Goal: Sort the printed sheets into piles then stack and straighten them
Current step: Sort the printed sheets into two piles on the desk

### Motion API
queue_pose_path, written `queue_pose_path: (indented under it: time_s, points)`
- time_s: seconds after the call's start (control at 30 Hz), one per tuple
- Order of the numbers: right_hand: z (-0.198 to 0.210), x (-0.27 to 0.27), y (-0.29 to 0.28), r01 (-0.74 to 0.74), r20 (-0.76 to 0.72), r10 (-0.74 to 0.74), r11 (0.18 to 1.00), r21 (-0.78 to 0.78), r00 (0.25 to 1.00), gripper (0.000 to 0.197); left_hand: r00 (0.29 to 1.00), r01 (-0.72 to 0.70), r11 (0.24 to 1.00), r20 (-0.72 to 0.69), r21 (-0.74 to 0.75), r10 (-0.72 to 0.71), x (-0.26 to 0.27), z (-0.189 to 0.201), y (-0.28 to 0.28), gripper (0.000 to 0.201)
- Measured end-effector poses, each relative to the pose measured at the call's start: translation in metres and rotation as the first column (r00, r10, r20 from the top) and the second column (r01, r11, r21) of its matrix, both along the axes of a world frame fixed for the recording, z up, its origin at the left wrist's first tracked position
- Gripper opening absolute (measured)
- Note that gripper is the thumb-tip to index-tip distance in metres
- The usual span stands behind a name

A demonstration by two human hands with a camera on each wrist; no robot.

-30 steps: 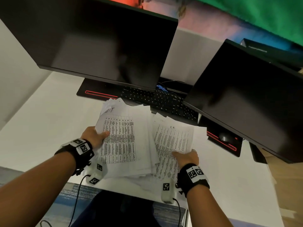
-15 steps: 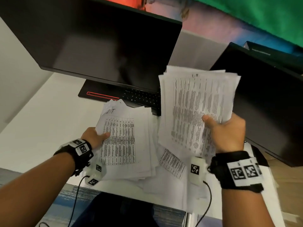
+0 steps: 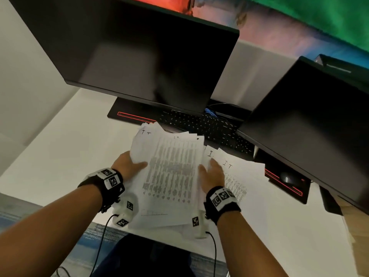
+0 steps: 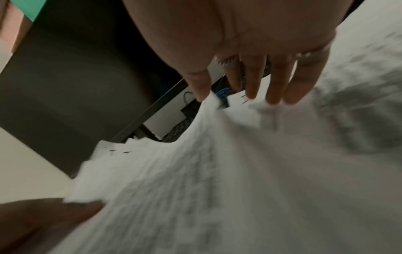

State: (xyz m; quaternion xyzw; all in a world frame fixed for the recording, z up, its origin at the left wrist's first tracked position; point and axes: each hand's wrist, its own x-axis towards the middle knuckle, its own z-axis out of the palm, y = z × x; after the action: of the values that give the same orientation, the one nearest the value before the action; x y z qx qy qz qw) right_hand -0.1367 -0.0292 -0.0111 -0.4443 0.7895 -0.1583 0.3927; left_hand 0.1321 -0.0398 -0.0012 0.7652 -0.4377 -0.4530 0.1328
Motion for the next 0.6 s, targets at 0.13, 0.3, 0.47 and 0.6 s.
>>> queue_pose_path:
  time_s: [0.13,0.3,0.47,0.6]
  points:
    - [-0.011,-0.081,0.042,0.389,-0.417,-0.309,0.913,0.120,0.855,0.087,0.984,0.078,0.996,0.166,-0.033,-0.071,0.001,-0.008,-0.002,0.038]
    - [-0.018,-0.126,0.069,0.344,-0.387,-0.271,0.930,0.133,0.881,0.109,0.982,0.098,0.995,0.163,-0.017,-0.093,0.002,-0.007,-0.002,0.038]
    - [-0.011,-0.134,0.050,0.458,-0.149,-0.443,0.885,0.088,0.884,0.112,0.975,0.126,0.992,0.184,-0.006,-0.123,0.001,-0.003,-0.001,0.033]
    - [-0.003,-0.131,0.044,0.370,-0.149,-0.347,0.913,0.172,0.926,0.100,0.975,0.106,0.994,0.196,-0.007,-0.102,0.000,-0.001,0.002,0.039]
